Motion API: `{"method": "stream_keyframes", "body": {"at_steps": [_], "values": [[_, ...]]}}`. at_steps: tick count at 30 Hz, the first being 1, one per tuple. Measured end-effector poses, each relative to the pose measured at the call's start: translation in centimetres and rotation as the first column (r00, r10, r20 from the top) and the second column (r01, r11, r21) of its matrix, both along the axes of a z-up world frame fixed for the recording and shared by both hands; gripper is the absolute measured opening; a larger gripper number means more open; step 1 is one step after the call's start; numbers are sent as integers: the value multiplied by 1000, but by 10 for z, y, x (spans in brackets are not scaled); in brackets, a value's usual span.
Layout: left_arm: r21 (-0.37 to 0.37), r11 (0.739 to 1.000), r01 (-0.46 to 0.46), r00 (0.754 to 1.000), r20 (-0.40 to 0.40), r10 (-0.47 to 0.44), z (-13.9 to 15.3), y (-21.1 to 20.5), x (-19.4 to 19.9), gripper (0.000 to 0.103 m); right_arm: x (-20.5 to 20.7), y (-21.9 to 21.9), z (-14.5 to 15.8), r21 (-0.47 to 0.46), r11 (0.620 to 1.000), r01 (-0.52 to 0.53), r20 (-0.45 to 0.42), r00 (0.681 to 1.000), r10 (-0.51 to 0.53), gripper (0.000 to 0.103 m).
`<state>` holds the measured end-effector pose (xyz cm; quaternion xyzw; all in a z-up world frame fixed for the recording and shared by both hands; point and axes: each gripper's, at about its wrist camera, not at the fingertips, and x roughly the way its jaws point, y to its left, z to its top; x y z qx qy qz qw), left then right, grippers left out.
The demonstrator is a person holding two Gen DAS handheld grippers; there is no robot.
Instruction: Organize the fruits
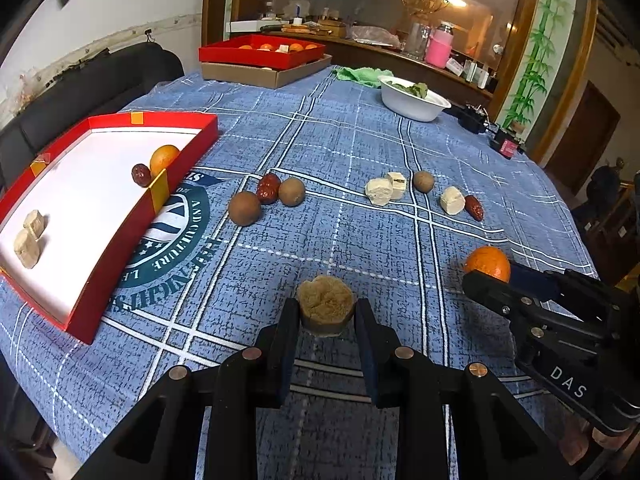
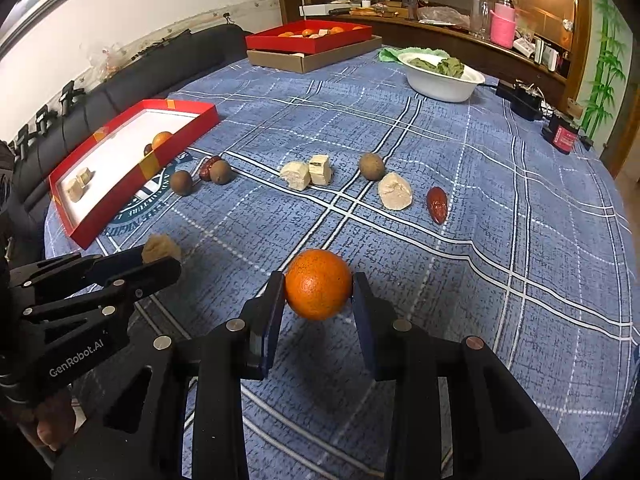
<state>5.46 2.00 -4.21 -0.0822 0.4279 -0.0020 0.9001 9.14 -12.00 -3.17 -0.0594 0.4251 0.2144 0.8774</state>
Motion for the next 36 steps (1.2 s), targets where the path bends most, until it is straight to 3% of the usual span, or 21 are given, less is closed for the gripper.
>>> {"method": "stream_keyframes", "body": {"at_steps": [15, 36], "values": [[1, 1000, -13, 999, 46, 13, 18, 5, -16, 27, -17, 6, 16, 9, 1000, -15, 45, 999, 14, 33], [5, 998, -62, 997, 49, 61, 20, 23, -23, 27, -26, 21, 22, 24, 997, -67, 57, 996, 65, 33]]}}
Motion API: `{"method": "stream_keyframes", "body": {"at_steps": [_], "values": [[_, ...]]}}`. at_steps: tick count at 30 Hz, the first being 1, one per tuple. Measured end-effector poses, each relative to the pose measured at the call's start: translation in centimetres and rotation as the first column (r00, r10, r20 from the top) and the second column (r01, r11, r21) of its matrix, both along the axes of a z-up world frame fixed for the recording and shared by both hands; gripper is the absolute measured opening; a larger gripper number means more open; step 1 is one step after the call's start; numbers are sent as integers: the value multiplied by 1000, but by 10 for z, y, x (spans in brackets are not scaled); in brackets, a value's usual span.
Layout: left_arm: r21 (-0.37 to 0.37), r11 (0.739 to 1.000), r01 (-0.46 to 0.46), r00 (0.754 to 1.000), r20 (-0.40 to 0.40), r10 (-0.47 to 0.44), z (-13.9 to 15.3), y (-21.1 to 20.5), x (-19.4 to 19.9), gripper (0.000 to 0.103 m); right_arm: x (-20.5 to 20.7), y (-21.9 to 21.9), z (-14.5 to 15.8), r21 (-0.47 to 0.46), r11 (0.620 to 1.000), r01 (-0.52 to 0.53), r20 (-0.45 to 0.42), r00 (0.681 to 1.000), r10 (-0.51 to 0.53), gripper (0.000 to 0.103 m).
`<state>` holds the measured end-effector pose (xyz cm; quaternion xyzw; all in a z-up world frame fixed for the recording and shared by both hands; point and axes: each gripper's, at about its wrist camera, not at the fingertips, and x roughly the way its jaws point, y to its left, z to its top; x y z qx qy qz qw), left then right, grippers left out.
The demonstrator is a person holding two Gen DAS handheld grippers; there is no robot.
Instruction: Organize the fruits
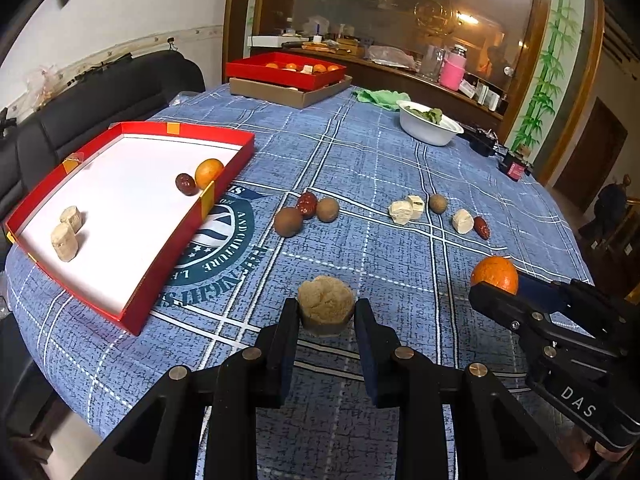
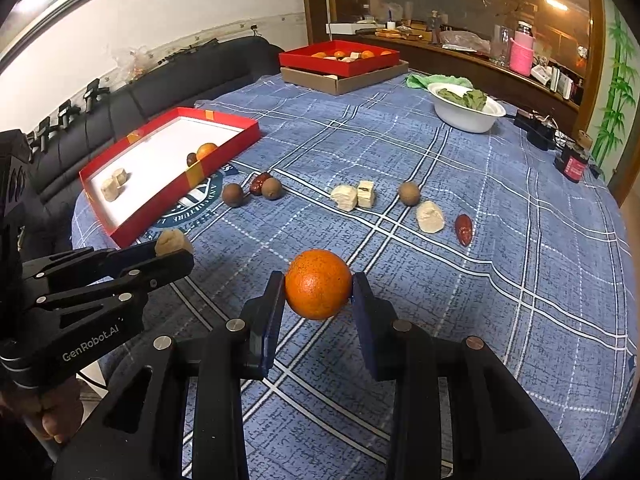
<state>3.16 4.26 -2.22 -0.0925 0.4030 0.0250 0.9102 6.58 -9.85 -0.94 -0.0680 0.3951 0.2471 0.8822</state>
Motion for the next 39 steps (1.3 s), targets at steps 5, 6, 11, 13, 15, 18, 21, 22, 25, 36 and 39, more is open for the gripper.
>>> {"method": "stream_keyframes", "body": {"at_steps": [5, 6, 11, 13, 15, 18, 21, 22, 25, 36, 39], "values": [[-1, 1000, -2, 1000, 19, 3, 4, 6, -2, 27, -2, 7, 0, -6, 1000, -8, 0, 1000, 8, 33], [1, 1000, -2, 1000, 22, 2, 6, 7, -3, 27, -2, 7, 0, -8, 1000, -7, 0, 1000, 7, 33], [14, 1000, -10, 1000, 23, 10, 9, 15, -1, 27, -5, 10, 5, 15, 1000, 3, 6, 1000, -4, 33], [17, 1000, -12, 1000, 22, 12, 11, 16, 0, 27, -6, 12, 6, 29, 1000, 0, 8, 1000, 0, 33], [18, 1000, -11, 1000, 23, 10, 11, 16, 1, 27, -7, 15, 7, 43, 999, -6, 8, 1000, 6, 33], [25, 1000, -1, 1000, 15, 1, 10, 14, 5, 27, -8, 19, 9, 56, 998, -15, 12, 1000, 14, 33], [31, 1000, 1, 1000, 5, -2, 8, 12, 9, 27, -9, 22, 10, 75, 997, -20, 12, 1000, 19, 33], [33, 999, 1, 1000, 4, -1, 7, 11, 10, 27, -9, 23, 10, 79, 997, -21, 12, 1000, 20, 33], [32, 999, -7, 1000, 4, 7, 8, 14, 13, 27, -7, 26, 9, 89, 996, -27, 7, 1000, 27, 33], [19, 996, -87, 996, 14, 87, 8, 41, 7, 27, 2, 38, 4, 111, 992, -59, -8, 998, 60, 33], [14, 993, -115, 993, 11, 115, 6, 53, 4, 27, 3, 45, 4, 114, 991, -74, -9, 997, 76, 33]]}}
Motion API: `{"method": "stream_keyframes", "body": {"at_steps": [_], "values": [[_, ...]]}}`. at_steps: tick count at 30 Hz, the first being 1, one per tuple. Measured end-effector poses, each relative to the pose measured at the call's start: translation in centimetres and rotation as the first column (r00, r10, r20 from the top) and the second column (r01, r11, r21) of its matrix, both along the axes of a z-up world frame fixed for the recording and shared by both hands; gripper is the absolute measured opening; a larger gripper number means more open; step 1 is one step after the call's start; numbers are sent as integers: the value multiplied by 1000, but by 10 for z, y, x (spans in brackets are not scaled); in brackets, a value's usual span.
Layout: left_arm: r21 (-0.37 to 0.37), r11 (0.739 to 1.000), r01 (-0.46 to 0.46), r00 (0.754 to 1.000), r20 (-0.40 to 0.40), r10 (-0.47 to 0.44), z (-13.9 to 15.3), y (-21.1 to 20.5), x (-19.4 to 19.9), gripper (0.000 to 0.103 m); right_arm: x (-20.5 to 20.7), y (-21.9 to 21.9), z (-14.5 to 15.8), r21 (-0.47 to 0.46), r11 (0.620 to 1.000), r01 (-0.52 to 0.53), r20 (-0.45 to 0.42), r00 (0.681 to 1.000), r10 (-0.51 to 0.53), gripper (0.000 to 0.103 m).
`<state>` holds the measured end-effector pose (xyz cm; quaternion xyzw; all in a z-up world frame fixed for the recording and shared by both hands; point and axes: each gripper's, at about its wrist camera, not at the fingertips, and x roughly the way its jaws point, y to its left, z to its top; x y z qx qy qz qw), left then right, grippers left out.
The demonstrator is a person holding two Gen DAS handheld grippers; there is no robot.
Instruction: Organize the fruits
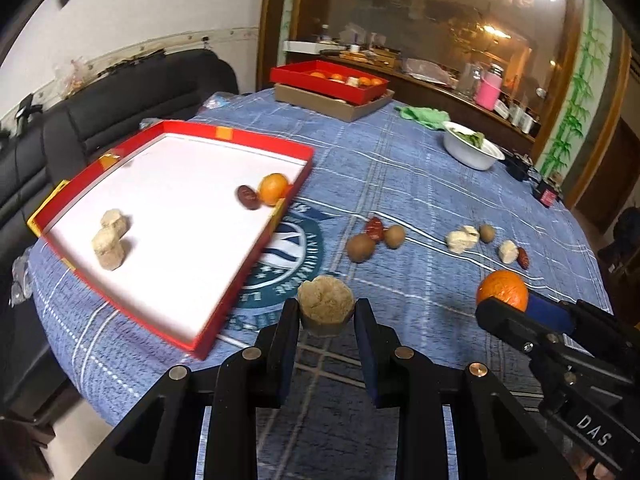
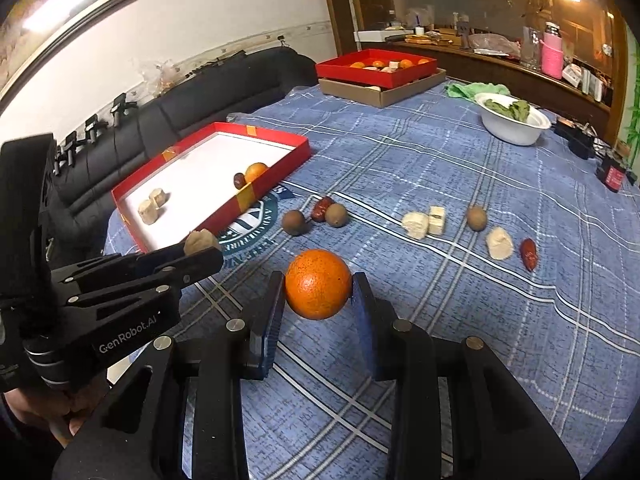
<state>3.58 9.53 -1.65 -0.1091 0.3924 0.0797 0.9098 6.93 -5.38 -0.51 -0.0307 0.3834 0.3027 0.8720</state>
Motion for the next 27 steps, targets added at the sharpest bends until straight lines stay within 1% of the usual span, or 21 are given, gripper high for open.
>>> {"method": "stream_keyframes", "body": {"at_steps": [7, 12, 15, 19, 24, 25, 27], "values": [[-16, 997, -72, 997, 26, 73, 4, 32, -4, 27, 8, 27, 5, -12, 998, -55, 4, 998, 55, 33], [-17, 991, -135, 989, 50, 136, 11, 62, -1, 27, 16, 53, 13, -15, 995, -96, 20, 995, 96, 33], [-7, 985, -171, 984, 56, 171, 14, 80, 4, 27, 24, 68, 17, -10, 993, -114, 27, 993, 114, 33], [12, 975, -221, 973, 67, 220, 18, 101, 10, 27, 39, 93, 19, 11, 990, -139, 8, 990, 138, 33], [40, 960, -275, 961, 49, 273, 18, 126, 26, 27, 48, 130, 18, 12, 983, -185, 1, 983, 185, 33], [36, 958, -283, 959, 46, 281, 18, 132, 30, 27, 49, 139, 17, 7, 980, -197, -1, 980, 197, 33], [54, 950, -308, 951, 46, 306, 18, 142, 36, 27, 51, 153, 13, -1, 976, -217, -9, 976, 217, 33]]}}
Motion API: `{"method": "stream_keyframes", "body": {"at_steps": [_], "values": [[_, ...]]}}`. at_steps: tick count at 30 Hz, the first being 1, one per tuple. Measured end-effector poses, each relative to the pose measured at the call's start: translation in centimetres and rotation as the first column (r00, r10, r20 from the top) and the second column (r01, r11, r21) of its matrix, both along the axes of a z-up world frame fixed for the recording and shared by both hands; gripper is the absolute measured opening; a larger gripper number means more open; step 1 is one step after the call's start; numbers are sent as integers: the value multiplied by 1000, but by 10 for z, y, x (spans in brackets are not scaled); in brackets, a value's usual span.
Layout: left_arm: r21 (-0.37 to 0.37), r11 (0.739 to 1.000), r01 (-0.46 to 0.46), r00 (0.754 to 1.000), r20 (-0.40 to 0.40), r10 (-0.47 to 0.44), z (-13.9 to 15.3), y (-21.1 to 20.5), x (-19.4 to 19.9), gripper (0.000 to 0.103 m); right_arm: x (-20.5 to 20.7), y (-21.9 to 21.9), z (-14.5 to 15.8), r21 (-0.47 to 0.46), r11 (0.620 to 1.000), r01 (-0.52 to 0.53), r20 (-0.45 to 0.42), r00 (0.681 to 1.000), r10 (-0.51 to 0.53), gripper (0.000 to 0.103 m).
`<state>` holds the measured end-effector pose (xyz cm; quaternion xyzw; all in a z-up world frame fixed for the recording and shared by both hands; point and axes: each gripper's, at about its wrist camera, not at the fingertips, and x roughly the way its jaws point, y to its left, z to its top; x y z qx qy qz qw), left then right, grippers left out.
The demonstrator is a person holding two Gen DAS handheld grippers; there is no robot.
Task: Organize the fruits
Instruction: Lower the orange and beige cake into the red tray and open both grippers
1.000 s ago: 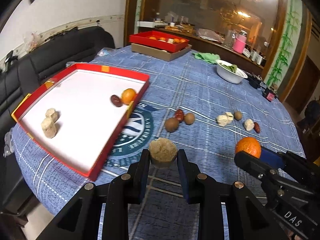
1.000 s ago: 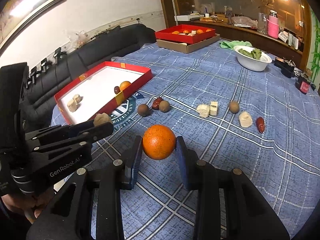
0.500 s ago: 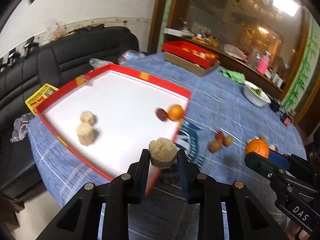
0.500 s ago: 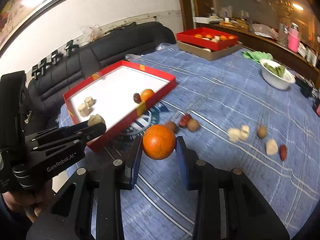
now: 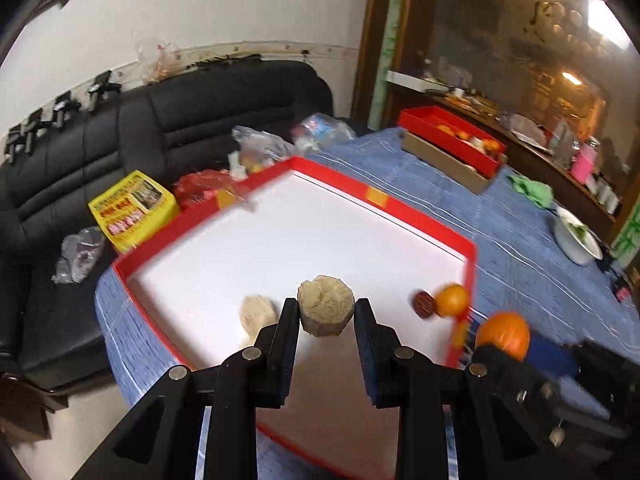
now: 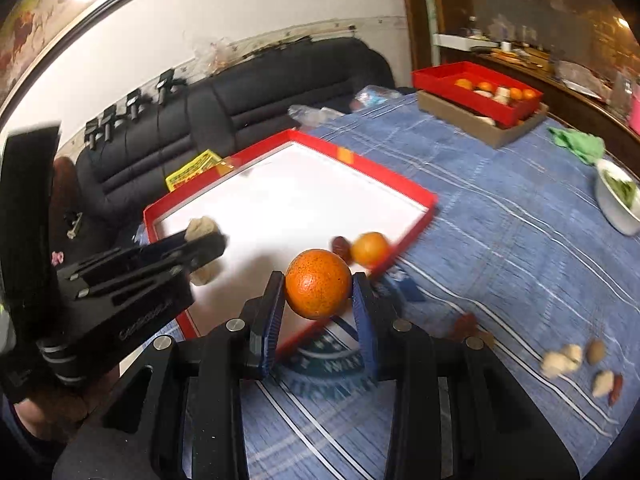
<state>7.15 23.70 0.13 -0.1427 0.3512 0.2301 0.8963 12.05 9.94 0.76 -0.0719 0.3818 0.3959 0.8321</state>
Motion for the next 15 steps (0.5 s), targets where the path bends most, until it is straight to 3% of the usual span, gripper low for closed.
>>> {"method": "stream_keyframes", "body": {"at_steps": [15], "values": [[4, 996, -88, 994, -72, 88, -20, 42, 36, 27, 18, 47, -26, -66, 997, -28, -23, 999, 27, 33]]}}
